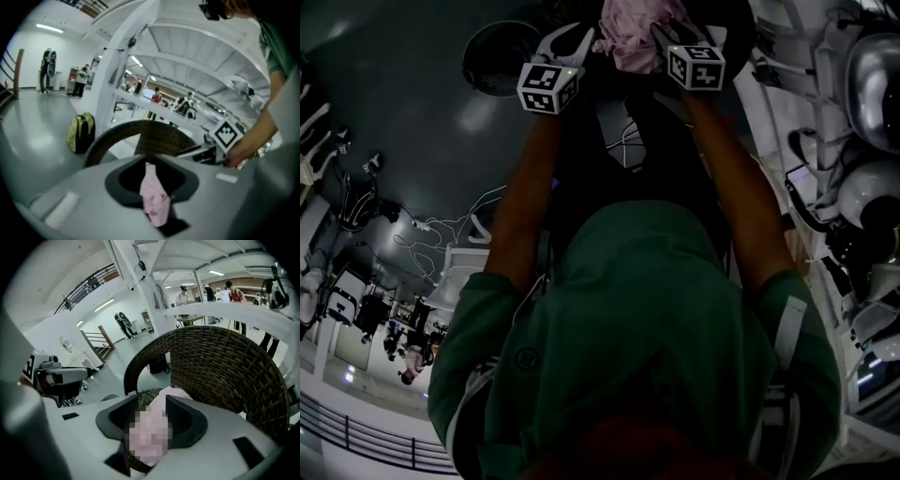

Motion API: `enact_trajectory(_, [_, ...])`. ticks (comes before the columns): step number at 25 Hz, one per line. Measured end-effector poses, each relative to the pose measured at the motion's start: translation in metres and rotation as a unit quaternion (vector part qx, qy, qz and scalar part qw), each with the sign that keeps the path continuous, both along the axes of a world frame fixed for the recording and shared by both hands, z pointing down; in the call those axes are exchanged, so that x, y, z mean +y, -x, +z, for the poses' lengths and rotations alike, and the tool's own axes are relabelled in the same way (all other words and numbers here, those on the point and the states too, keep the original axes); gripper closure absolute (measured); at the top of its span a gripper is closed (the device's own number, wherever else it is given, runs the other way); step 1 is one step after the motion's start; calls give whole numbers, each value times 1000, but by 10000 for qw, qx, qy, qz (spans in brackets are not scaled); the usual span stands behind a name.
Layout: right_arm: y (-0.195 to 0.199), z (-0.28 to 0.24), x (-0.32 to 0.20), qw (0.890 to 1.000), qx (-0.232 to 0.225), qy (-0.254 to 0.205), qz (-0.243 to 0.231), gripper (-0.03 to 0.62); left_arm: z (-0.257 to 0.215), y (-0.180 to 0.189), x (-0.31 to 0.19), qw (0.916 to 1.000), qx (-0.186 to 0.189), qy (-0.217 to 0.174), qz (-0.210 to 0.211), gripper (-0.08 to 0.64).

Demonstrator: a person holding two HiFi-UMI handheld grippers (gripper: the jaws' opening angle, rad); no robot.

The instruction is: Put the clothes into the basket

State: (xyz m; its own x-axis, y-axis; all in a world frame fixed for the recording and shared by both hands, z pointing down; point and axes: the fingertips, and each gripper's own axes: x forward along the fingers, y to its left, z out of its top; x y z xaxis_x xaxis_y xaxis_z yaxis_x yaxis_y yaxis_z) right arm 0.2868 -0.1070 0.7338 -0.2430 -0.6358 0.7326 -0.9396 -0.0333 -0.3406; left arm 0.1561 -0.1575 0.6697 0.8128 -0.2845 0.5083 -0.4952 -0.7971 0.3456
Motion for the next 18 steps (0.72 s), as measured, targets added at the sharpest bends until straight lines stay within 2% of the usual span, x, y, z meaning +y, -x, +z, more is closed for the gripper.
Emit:
enact_trajectory(7, [-29, 78, 3, 9992, 82, 365, -108, 371, 104, -42, 21, 9976, -373, 566, -125, 423])
enact_trajectory(14, [-39, 154, -2, 9979, 118, 632, -100, 353, 196, -57, 33, 9923, -529, 1071, -322, 383])
enact_trajectory(18, [-36, 188, -7, 9964, 188, 762, -307, 353, 244, -59, 41, 9860, -571, 1522, -368, 371])
